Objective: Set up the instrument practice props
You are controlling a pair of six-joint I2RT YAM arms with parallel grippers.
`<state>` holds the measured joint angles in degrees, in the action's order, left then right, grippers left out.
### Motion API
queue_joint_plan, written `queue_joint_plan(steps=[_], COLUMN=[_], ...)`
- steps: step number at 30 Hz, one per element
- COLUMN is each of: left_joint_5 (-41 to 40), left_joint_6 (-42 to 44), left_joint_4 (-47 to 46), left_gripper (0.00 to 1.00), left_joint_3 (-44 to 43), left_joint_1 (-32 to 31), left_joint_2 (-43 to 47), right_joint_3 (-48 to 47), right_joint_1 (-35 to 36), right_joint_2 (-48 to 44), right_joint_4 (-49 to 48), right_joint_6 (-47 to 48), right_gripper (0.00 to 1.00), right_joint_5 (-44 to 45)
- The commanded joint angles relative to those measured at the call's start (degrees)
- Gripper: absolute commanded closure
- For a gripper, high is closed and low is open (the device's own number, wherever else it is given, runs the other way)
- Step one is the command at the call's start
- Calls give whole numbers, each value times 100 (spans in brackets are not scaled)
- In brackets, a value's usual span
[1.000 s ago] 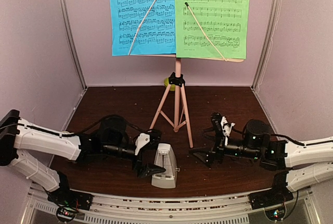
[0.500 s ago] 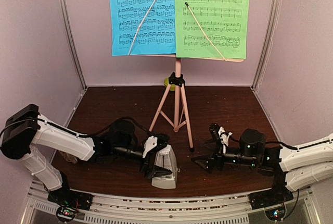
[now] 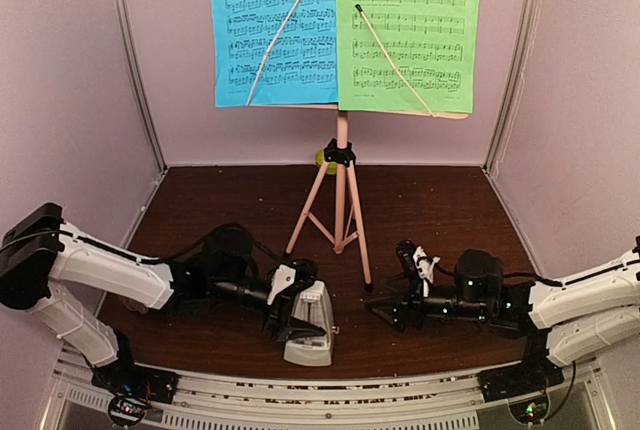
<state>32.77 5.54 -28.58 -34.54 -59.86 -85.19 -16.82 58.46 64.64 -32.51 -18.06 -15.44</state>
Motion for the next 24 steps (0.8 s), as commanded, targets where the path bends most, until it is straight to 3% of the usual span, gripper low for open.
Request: queue_joint_plan(steps=[1, 5, 10, 24], left_joint_5=[-175, -337, -539, -651], left_joint_6=[471, 770, 1083, 1344], left_joint_4=[-180, -170, 200, 772], left_gripper=[57, 61, 64, 67], left_joint_3=[-79, -14, -122, -346], left_joint_1=[-23, -109, -278, -308], left_joint_2=[764, 1035, 1302, 1693], right_joint_3=[-106, -328, -424, -804], right_joint_1=[-23, -23, 138, 556], right_joint_2=[399, 998, 1588, 2300], right_joint_4=[-258, -847, -2031, -2221], right_joint_6=[-211, -736, -1236, -1396], right_gripper=[30, 42, 46, 57], right_joint_5=[-28, -109, -522, -401])
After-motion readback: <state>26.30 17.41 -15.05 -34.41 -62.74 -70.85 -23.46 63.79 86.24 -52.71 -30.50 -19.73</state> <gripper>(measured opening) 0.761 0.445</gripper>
